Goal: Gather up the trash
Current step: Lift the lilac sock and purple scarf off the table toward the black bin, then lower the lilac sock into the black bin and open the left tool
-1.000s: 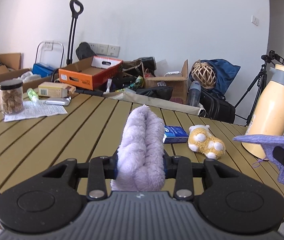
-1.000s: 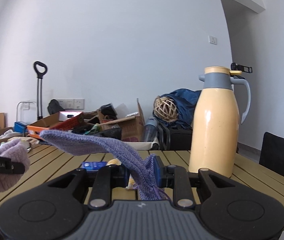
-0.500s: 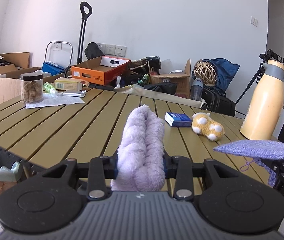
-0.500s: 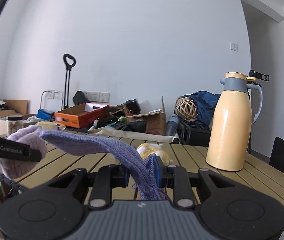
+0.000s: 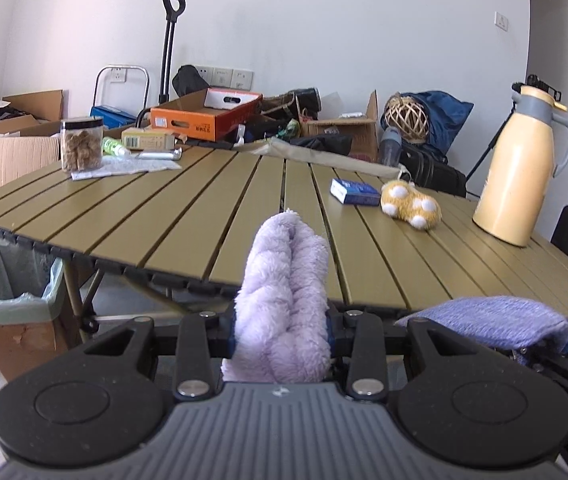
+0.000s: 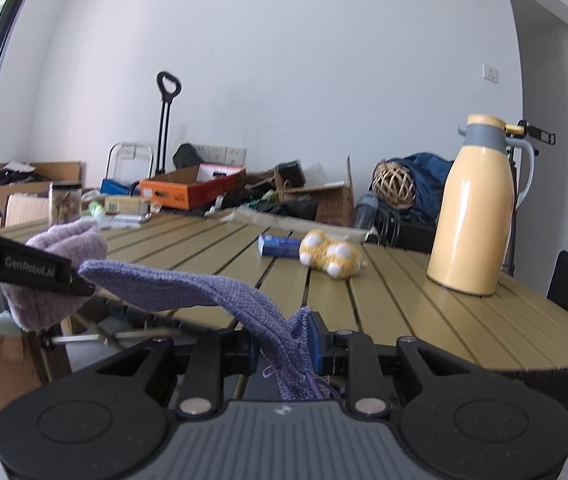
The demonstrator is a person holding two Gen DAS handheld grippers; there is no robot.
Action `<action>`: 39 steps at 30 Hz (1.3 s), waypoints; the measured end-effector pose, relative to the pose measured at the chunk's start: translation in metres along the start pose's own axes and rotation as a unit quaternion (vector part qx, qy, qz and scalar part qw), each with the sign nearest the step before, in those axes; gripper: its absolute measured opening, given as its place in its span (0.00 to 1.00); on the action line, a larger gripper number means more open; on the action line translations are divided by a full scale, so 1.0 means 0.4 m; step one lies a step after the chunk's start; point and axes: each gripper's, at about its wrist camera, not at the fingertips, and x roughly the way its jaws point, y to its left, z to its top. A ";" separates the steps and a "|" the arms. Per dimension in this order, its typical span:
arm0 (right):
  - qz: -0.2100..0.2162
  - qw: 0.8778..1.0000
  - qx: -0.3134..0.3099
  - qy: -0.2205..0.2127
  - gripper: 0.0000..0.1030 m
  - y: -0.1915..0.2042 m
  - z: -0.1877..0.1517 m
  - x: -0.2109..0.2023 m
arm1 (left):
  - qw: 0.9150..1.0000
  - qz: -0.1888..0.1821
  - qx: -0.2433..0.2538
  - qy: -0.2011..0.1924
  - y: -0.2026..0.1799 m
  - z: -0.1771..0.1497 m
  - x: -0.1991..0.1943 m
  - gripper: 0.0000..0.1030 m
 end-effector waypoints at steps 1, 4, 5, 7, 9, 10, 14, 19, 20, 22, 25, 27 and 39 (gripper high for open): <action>0.002 1.000 -0.001 0.005 0.23 0.004 -0.008 -0.004 | 1.000 -0.001 0.001 0.004 0.000 -0.009 -0.004 0.35; 0.007 1.000 -0.008 0.021 0.23 0.016 -0.033 -0.018 | 1.000 0.000 0.007 0.017 0.000 -0.038 -0.013 0.35; 0.009 1.000 -0.010 0.026 0.23 0.020 -0.041 -0.023 | 1.000 -0.001 0.009 0.022 0.000 -0.048 -0.016 0.35; 0.011 0.999 -0.013 0.034 0.23 0.026 -0.056 -0.030 | 0.999 0.001 0.015 0.031 0.000 -0.068 -0.022 0.35; 0.012 0.999 -0.014 0.043 0.23 0.029 -0.067 -0.035 | 0.999 0.003 0.020 0.039 0.000 -0.085 -0.023 0.35; 0.013 0.999 -0.015 0.047 0.23 0.029 -0.072 -0.037 | 0.999 0.003 0.021 0.045 0.002 -0.094 -0.024 0.35; 0.015 0.997 -0.020 0.067 0.23 0.035 -0.098 -0.042 | 0.997 0.006 0.027 0.065 0.010 -0.127 -0.027 0.35; 0.017 0.995 -0.029 0.094 0.23 0.038 -0.136 -0.041 | 0.995 0.010 0.038 0.090 0.019 -0.173 -0.025 0.35; 0.018 0.994 -0.031 0.100 0.23 0.038 -0.144 -0.040 | 0.995 0.011 0.040 0.096 0.021 -0.182 -0.023 0.35; 0.018 0.993 -0.034 0.113 0.23 0.038 -0.162 -0.037 | 0.993 0.014 0.044 0.107 0.025 -0.201 -0.018 0.35; 0.019 0.990 -0.038 0.135 0.23 0.038 -0.189 -0.028 | 0.991 0.018 0.047 0.127 0.035 -0.228 -0.006 0.35; 0.018 0.988 -0.040 0.150 0.23 0.037 -0.204 -0.021 | 0.989 0.019 0.048 0.140 0.040 -0.244 0.004 0.35; 0.000 0.975 -0.025 0.221 0.23 -0.010 -0.298 0.020 | 0.977 0.027 0.048 0.207 0.064 -0.307 0.069 0.35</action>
